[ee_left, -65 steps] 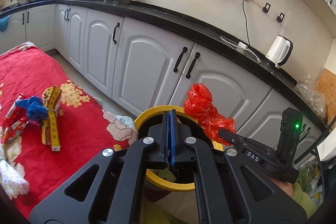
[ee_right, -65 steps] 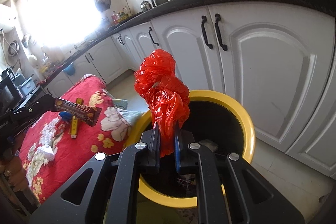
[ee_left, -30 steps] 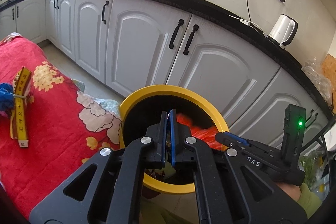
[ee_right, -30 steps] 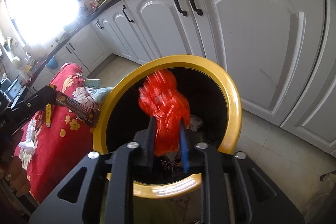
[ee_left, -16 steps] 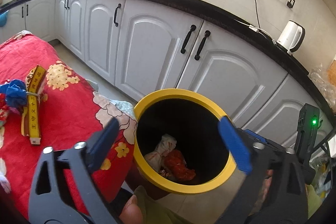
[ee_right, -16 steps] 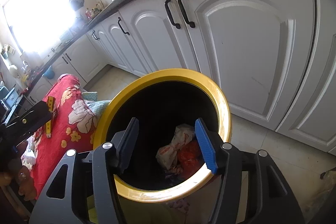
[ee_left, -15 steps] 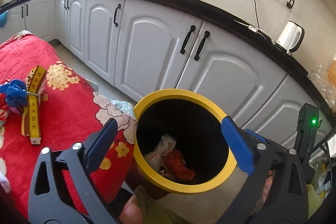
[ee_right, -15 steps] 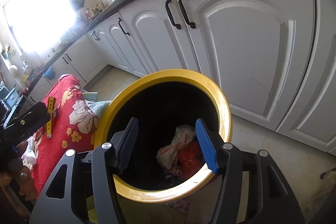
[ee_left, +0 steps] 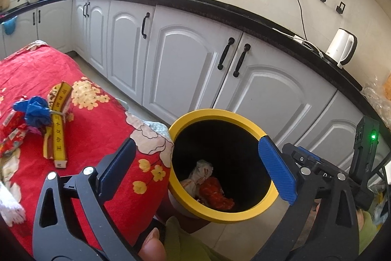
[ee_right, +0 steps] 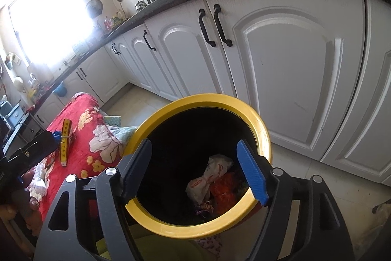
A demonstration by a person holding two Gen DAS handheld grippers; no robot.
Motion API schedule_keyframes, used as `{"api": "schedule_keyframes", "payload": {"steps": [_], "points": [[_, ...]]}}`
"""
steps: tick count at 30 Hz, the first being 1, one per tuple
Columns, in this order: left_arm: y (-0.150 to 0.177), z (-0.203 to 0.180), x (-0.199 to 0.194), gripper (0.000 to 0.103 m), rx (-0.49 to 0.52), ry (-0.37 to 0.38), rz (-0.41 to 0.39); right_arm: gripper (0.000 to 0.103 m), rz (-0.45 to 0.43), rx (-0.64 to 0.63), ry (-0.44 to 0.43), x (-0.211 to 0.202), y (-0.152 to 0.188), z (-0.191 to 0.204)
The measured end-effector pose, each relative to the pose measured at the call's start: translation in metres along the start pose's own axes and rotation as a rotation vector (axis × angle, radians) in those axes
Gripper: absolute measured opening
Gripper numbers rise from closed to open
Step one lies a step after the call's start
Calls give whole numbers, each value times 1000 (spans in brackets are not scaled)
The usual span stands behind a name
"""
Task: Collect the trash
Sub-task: 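Move both open tools back over the remaining trash on the table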
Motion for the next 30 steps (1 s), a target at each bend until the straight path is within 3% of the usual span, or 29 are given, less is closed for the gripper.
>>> {"api": "schedule_keyframes", "payload": {"steps": [30], "points": [[-20,65,-61,92,-35,-123,-168,86,-71,-188,-104,-14,-12,102]]}}
Point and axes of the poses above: each gripper's, at about its wrist camera, not at the fingertips, and x roughly the way its jaws point, z to its left, y to its underside, the point moved 5 cm from there along x, roughly the way its jaws point, and after that the axes turned 13 degrees about -y, right-handed, at the moved point
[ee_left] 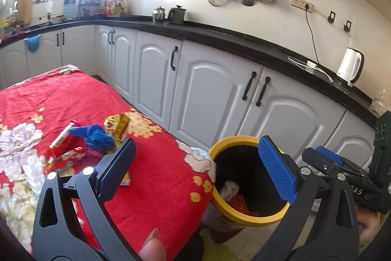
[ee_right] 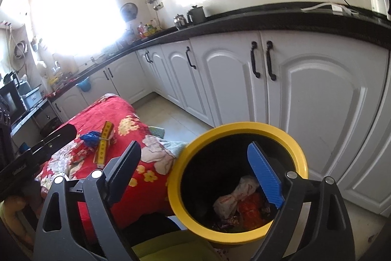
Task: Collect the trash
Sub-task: 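Move both open tools back over the remaining trash on the table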
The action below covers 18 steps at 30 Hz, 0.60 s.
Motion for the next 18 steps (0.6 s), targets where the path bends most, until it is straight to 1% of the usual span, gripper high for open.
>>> {"api": "schedule_keyframes", "payload": {"steps": [10,17,18], "points": [[-12,43,-11,92,-68,-54,-41,86,12,-59,-49,14,-7,37],[-19,65,-16,92,-106,-81,-62,87,27,-98,-88,22,-5,62],[-19,68,-16,92,-110,-84,-65,89,28,-103,-93,23,-5,66]]}}
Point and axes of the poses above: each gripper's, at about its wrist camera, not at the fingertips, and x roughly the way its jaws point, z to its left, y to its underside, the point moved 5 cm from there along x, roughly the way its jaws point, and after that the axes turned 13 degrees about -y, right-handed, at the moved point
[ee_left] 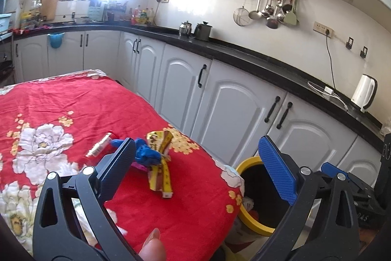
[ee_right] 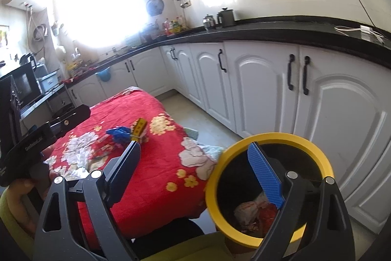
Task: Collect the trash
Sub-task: 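Move both open tools back over the remaining trash on the table, then grasp the red can with the left tool while the right tool grasps the seasoning packet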
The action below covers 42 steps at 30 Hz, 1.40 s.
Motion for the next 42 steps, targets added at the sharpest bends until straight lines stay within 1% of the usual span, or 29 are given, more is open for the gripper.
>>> {"api": "schedule_keyframes", "payload": {"steps": [7,14,19,25,29,31,36,37,39,40,42], "points": [[-5,21,-1,92,-13,-49,-22,90,15,-38,-40,16,-4,25],[-10,55,3,92,-39,-119,-29,90,45,-63,-79,42,-4,49],[-11,86,14,92,-74,-179,12,90,70,-77,-104,64,-5,65],[-8,112,23,92,-102,-224,42,90,110,-89,-120,90,-1,76],[-5,121,31,92,-87,-262,55,90,137,-105,-127,106,2,84],[-2,124,37,92,-70,-282,76,90,156,-113,-129,116,5,86],[4,130,53,92,-48,-293,130,89,216,-109,-132,143,17,88],[5,131,56,90,-42,-296,140,86,229,-107,-132,149,19,88],[7,133,64,79,-30,-299,166,82,267,-102,-139,163,25,88],[9,134,67,77,-29,-300,176,80,281,-100,-141,167,27,87],[12,136,75,68,-13,-302,209,78,312,-88,-142,180,33,84]]}}
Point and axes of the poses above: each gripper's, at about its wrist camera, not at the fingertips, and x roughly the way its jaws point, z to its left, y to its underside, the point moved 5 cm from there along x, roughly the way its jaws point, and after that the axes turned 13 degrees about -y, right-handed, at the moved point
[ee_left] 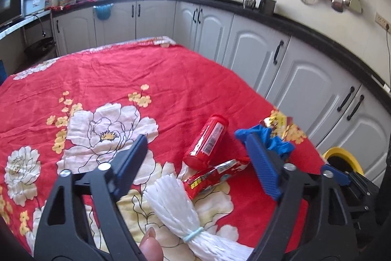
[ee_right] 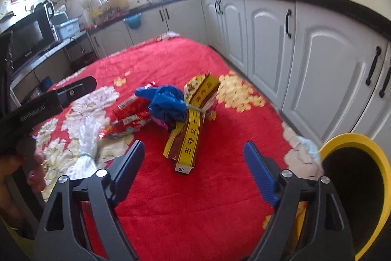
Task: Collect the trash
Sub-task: 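Grasp the red can with the left tool while the right tool grasps the seasoning packet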
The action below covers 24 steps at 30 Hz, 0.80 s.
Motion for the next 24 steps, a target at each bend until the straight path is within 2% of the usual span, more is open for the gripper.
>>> {"api": "schedule_keyframes", "payload": {"steps": [5,12,14,19,24], "points": [[0,-5,19,59,74,-11,45,73,45,31,-20,23,2,-5],[-3,-18,42,56,170,-7,93,62,85,70,-34,47,2,-10],[-3,-22,48,56,183,-2,113,57,82,72,-34,49,0,-11],[1,-32,63,54,212,6,165,34,80,94,-45,47,1,-18],[5,-41,73,45,238,2,191,34,72,109,-49,40,5,-22]]}}
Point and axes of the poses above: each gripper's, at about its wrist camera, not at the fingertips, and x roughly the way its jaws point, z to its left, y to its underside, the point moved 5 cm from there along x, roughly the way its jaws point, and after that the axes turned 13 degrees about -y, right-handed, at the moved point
